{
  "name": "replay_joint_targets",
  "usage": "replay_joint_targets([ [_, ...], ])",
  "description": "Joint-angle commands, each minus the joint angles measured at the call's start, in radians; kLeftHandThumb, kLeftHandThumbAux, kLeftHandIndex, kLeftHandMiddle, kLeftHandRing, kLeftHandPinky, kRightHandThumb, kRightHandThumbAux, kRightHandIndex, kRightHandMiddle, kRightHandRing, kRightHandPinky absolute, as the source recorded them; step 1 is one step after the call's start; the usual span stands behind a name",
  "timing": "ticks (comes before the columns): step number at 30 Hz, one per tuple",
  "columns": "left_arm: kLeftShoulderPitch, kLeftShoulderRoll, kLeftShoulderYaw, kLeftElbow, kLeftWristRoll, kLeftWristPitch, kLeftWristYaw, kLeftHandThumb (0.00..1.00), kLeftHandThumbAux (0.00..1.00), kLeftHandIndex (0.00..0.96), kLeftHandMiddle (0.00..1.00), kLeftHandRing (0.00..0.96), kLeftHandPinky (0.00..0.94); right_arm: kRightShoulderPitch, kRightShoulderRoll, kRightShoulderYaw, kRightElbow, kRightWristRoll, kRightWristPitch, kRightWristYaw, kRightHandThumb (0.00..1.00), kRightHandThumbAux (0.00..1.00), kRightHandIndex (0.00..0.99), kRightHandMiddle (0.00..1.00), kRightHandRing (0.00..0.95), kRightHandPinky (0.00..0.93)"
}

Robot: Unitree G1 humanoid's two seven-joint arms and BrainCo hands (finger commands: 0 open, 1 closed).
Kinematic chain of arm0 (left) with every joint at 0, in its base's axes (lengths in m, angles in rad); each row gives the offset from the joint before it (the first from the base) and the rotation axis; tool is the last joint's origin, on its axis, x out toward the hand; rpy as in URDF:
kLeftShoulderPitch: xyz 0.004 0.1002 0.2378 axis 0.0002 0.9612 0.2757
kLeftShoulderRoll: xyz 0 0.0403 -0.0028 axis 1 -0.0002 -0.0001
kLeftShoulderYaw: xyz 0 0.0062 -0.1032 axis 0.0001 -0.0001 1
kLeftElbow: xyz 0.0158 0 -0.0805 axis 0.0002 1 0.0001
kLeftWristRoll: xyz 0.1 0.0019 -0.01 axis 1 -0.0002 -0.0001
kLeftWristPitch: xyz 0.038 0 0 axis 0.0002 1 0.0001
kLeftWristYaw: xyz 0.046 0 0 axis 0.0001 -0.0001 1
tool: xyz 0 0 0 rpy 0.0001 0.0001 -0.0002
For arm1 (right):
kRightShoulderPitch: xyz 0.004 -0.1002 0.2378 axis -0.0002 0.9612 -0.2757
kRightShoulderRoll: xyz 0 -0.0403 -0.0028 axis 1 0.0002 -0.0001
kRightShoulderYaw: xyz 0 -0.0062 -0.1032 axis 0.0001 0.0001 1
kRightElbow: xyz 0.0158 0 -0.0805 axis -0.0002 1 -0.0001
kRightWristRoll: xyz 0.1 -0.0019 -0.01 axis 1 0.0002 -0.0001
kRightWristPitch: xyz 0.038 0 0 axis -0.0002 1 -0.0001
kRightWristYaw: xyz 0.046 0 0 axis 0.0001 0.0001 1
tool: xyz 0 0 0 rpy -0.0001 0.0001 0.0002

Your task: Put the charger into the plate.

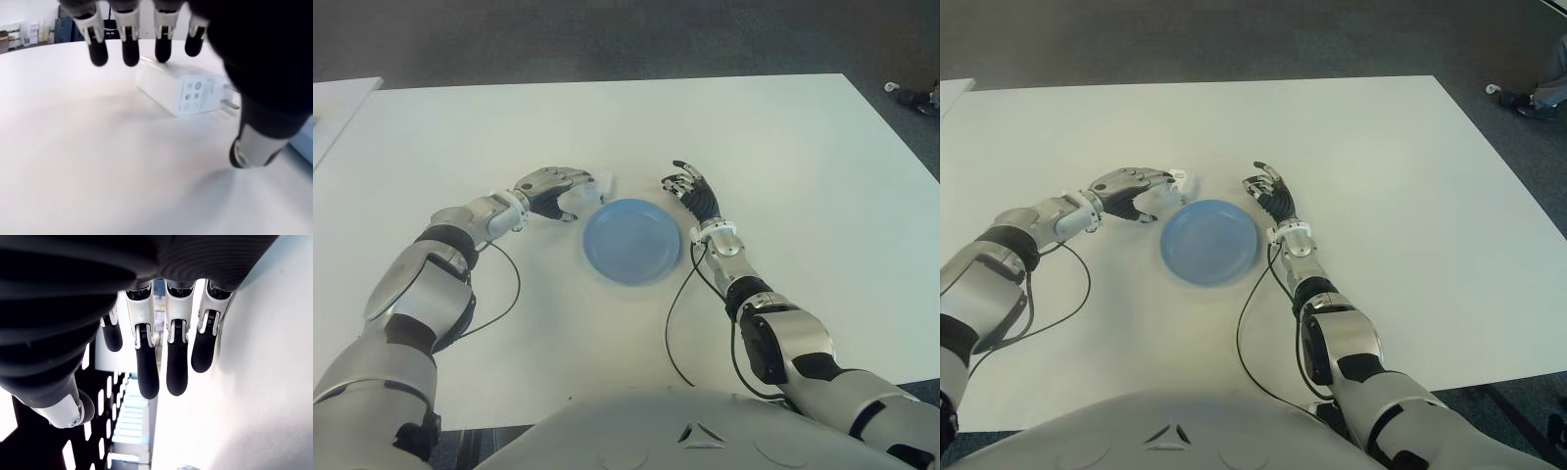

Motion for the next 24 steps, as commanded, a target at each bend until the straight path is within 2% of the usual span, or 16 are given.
replay_joint_targets([
  [1, 0.028, 0.004, -0.025, 0.007, 0.029, 0.001, -0.032, 0.000, 0.639, 0.033, 0.121, 0.125, 0.155, 0.063, 0.018, 0.007, 0.048, -0.008, 0.092, -0.002, 0.000, 0.628, 0.146, 0.419, 0.382, 0.287],
  [15, 0.022, -0.004, -0.053, 0.004, 0.052, -0.011, -0.007, 0.000, 0.645, 0.023, 0.122, 0.128, 0.151, 0.064, 0.025, 0.014, 0.042, -0.013, 0.089, -0.019, 0.000, 0.651, 0.150, 0.420, 0.386, 0.284],
  [21, 0.016, 0.003, -0.102, -0.009, 0.112, -0.005, 0.049, 0.000, 0.669, 0.038, 0.143, 0.138, 0.148, 0.065, 0.026, 0.020, 0.039, -0.019, 0.087, -0.030, 0.000, 0.651, 0.150, 0.421, 0.388, 0.284],
  [24, 0.010, 0.013, -0.149, -0.024, 0.164, 0.005, 0.071, 0.000, 0.678, 0.038, 0.139, 0.130, 0.130, 0.065, 0.026, 0.023, 0.038, -0.021, 0.086, -0.032, 0.000, 0.647, 0.149, 0.421, 0.388, 0.277],
])
